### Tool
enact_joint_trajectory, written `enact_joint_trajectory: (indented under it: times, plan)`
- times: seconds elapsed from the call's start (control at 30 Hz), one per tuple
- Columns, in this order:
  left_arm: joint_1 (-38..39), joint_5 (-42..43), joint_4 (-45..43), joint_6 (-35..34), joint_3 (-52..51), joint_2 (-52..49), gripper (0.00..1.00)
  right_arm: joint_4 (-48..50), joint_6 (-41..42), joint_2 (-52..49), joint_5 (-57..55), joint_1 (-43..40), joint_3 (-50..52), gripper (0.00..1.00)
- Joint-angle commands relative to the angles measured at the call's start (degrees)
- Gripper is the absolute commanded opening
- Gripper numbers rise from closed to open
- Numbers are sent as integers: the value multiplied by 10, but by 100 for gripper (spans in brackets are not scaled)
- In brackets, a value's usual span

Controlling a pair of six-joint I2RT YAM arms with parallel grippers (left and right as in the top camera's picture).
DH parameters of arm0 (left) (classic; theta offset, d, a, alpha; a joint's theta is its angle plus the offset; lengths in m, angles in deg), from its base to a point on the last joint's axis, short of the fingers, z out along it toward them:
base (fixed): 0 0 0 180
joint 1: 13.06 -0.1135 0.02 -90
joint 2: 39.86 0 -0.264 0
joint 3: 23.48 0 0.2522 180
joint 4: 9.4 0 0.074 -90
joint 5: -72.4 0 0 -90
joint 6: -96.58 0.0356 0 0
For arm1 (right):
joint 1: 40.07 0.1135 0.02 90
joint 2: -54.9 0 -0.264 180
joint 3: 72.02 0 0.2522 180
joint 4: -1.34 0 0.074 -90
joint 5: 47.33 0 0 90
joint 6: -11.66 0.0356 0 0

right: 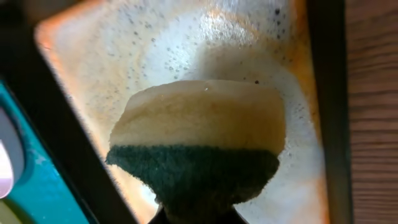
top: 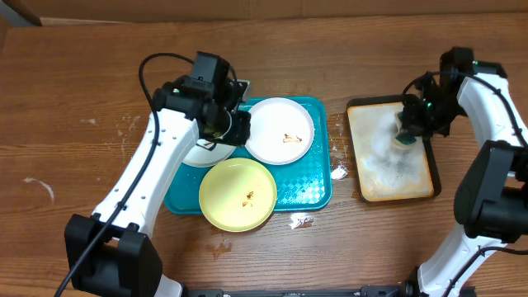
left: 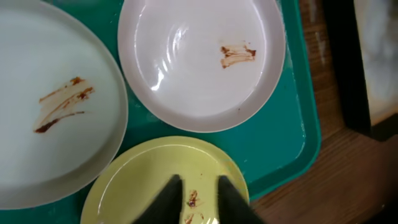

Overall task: Clean dirty plates on tray and stack at the side
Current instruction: 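Reach the left gripper to the rim of the upper-left white plate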

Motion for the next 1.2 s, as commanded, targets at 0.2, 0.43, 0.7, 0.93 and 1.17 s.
enact_joint_trajectory:
  times: [0.2,0.43,0.7,0.93,1.17]
  plan:
    - [7,-14,-43,-48,17,-22,14,-24,2,38,22,14,-20,4]
    - [8,-14,-57,-58,17,-89,35,-40,2,49,22,52,-20,4]
    - [8,3,-88,-80,17,-148,40,-52,2,61,13,85,-20,4]
    - [8,3,-89,-102,17,-181,43,-56,3,63,13,86,-20,4]
    - [8,-2,-89,-119,17,-201,44,-56,2,63,13,86,-20,4]
